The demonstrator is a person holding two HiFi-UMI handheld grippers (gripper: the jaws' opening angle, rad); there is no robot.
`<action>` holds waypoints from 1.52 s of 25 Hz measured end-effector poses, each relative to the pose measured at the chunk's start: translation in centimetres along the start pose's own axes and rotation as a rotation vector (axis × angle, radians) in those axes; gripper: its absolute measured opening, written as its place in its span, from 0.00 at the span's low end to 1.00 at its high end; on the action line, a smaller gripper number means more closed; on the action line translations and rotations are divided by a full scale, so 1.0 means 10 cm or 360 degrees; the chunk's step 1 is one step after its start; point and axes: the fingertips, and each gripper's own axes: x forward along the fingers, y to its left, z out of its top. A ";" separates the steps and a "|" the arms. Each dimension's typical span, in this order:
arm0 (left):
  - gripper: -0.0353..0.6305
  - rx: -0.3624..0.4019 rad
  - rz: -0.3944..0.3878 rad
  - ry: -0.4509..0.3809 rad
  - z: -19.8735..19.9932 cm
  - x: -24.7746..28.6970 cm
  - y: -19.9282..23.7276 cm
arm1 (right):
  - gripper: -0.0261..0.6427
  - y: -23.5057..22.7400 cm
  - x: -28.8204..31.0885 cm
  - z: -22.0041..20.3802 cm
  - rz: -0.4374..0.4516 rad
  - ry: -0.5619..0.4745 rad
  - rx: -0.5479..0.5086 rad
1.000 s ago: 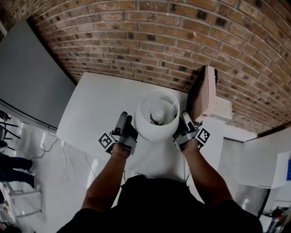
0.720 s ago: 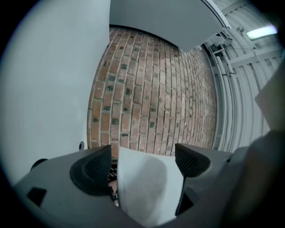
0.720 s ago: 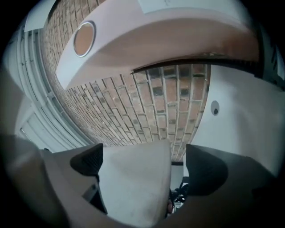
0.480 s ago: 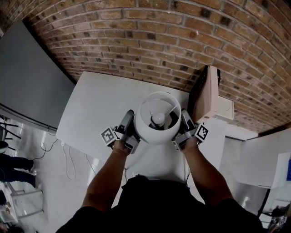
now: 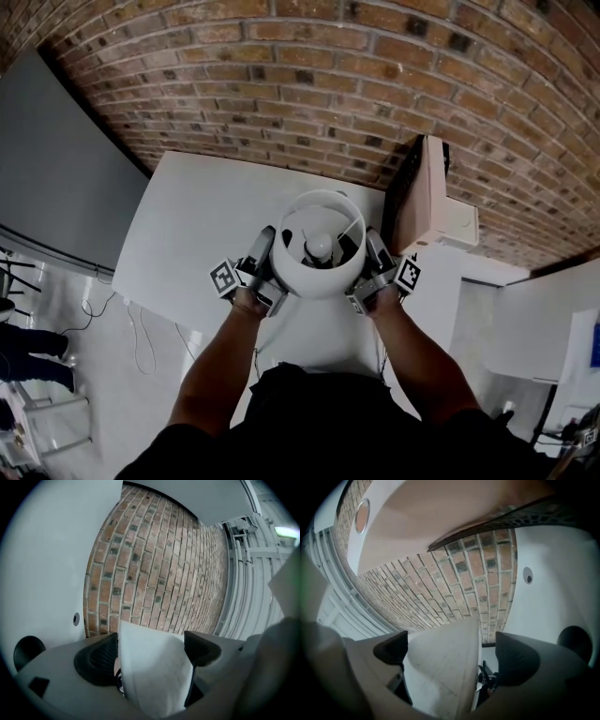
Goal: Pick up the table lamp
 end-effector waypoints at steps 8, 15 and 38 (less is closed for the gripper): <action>0.71 -0.0009 -0.0030 -0.0030 -0.04 0.01 -0.05 | 0.82 0.05 -0.02 0.03 0.0026 -0.0051 -0.0018; 0.71 -0.0008 -0.0063 -0.0038 -0.09 -0.10 -0.18 | 0.80 0.19 -0.02 -0.13 0.0081 0.0006 -0.0014; 0.71 -0.0009 -0.0131 -0.0075 -0.59 -0.48 -1.04 | 0.80 1.12 -0.28 -0.80 0.0200 0.0109 -0.0093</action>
